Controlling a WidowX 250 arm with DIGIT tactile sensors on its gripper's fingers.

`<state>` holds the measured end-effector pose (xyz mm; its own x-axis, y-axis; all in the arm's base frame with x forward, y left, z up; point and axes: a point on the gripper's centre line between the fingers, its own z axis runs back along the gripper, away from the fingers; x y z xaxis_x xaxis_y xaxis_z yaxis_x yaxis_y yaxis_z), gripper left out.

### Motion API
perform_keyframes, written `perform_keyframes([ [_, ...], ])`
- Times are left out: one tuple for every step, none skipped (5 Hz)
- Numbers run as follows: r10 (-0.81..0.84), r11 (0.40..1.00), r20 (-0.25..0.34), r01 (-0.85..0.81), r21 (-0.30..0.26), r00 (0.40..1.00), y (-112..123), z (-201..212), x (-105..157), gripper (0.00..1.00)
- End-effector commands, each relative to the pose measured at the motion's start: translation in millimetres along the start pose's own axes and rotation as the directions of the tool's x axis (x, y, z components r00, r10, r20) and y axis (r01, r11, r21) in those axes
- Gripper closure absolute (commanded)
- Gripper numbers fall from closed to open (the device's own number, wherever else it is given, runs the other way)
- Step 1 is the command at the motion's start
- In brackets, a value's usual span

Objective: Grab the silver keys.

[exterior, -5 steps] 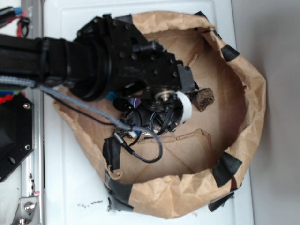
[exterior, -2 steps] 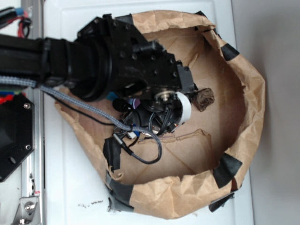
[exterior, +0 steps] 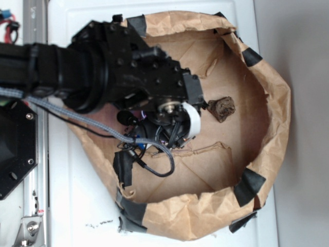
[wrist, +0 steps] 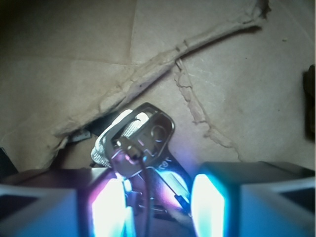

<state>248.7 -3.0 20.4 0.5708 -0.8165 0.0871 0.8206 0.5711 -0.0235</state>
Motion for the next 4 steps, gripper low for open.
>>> perform_keyframes([
  [0.011, 1.0, 0.018, -0.012, 0.026, 1.0, -6.5, 7.3, -1.0, 1.0],
  [0.015, 0.999, 0.02, -0.016, 0.035, 1.0, -8.9, 8.5, -1.9, 1.0],
  [0.018, 0.999, 0.026, -0.019, 0.039, 1.0, -10.2, 10.9, -2.5, 1.0],
  [0.023, 0.999, 0.038, -0.024, 0.038, 0.999, -11.4, 16.9, -4.7, 1.0],
])
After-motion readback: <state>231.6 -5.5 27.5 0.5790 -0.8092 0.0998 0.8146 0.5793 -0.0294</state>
